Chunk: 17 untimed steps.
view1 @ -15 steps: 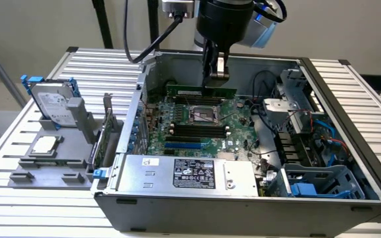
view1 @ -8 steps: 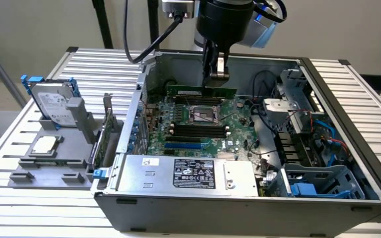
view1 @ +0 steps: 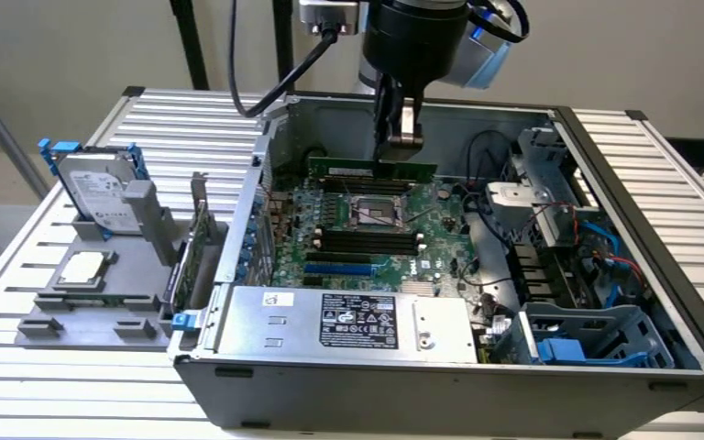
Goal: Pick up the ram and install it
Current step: 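Insert the ram into the slot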
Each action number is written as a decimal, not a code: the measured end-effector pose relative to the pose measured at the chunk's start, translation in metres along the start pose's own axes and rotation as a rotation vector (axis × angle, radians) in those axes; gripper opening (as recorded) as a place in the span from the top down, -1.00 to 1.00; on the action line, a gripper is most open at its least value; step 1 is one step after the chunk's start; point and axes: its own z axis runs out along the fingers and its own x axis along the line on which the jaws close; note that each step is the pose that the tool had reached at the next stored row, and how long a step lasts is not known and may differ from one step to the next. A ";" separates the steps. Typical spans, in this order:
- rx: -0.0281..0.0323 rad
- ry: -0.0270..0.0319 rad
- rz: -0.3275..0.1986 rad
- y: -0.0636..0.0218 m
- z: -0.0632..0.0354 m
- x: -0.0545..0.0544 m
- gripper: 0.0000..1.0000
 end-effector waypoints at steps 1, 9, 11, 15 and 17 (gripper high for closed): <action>-0.0002 0.0005 0.000 -0.0002 0.0018 -0.002 0.73; -0.0002 0.0019 0.000 -0.0084 0.0173 -0.023 0.73; -0.0001 0.0019 0.000 -0.0106 0.0210 -0.024 0.73; 0.0001 0.0018 0.005 -0.0121 0.0281 -0.024 0.73; 0.0005 0.0016 0.013 -0.0124 0.0317 -0.024 0.73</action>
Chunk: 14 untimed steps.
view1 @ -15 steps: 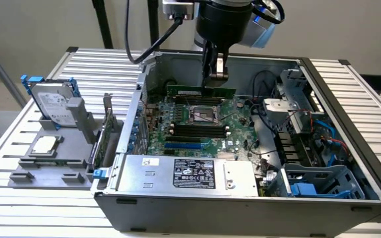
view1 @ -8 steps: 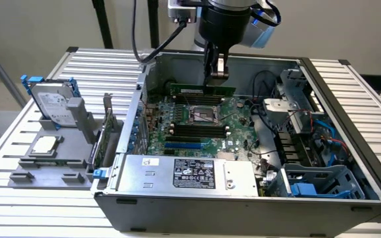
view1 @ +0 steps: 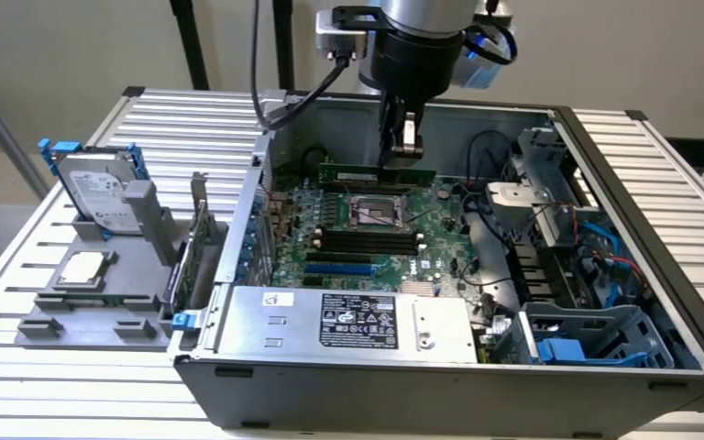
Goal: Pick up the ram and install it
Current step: 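Insert the ram into the slot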
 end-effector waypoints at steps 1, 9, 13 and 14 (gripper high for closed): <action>0.0005 -0.0005 0.008 -0.0001 0.0018 0.000 0.73; 0.0048 -0.0032 0.060 -0.0008 0.0163 0.001 0.73; 0.0128 -0.0026 0.058 -0.0005 0.0233 0.000 0.73; 0.0157 -0.0018 0.056 -0.0003 0.0248 -0.001 0.73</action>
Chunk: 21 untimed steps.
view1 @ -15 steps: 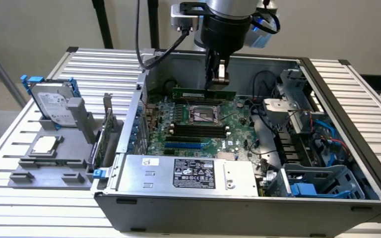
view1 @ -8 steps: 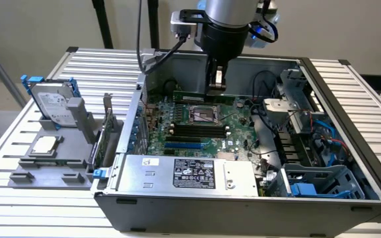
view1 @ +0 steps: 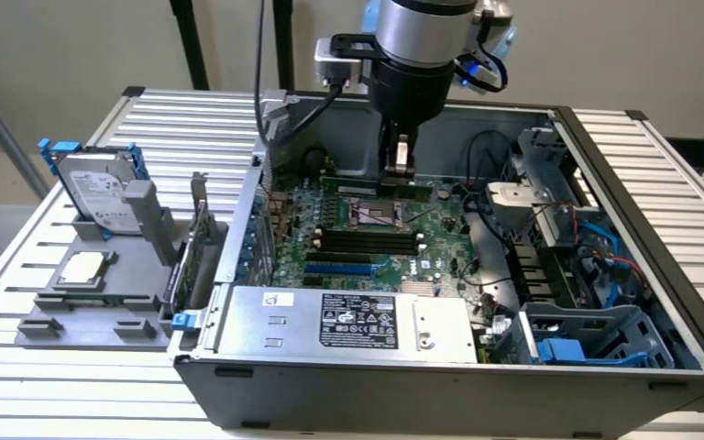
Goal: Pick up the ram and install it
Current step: 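Insert the ram into the slot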
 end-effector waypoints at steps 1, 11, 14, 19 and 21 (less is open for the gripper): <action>0.0021 0.0009 -0.002 0.0004 0.0015 -0.001 0.73; 0.0059 0.0175 -0.024 0.0025 0.0182 -0.008 0.73; 0.0061 0.0219 -0.024 0.0023 0.0237 -0.009 0.73; 0.0065 0.0326 -0.024 0.0020 0.0327 -0.011 0.73; 0.0066 0.0384 -0.024 0.0020 0.0360 -0.012 0.73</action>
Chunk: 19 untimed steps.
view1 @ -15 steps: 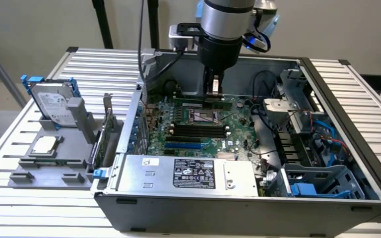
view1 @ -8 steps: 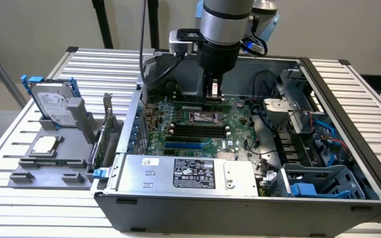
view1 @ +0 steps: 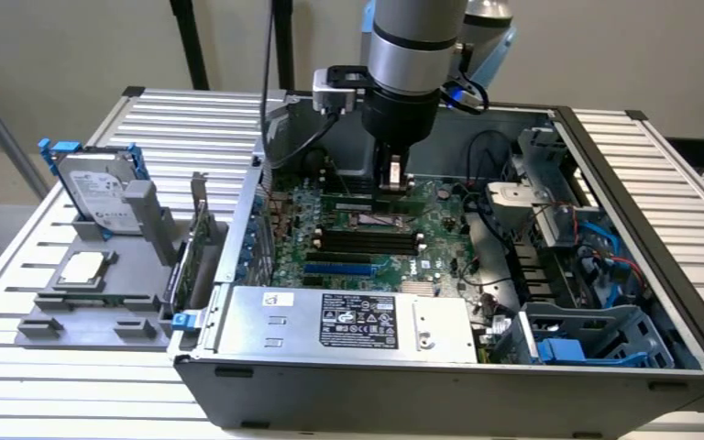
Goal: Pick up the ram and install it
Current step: 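Insert the ram into the slot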
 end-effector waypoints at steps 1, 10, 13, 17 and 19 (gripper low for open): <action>0.0000 0.0030 0.000 0.0000 0.0017 0.000 0.73; 0.0012 0.0360 0.001 -0.0004 0.0152 -0.003 0.73; 0.0016 0.0449 0.001 -0.0006 0.0202 -0.005 0.73; 0.0019 0.0562 0.002 -0.0010 0.0266 -0.007 0.73; 0.0018 0.0596 0.002 -0.0014 0.0303 -0.007 0.73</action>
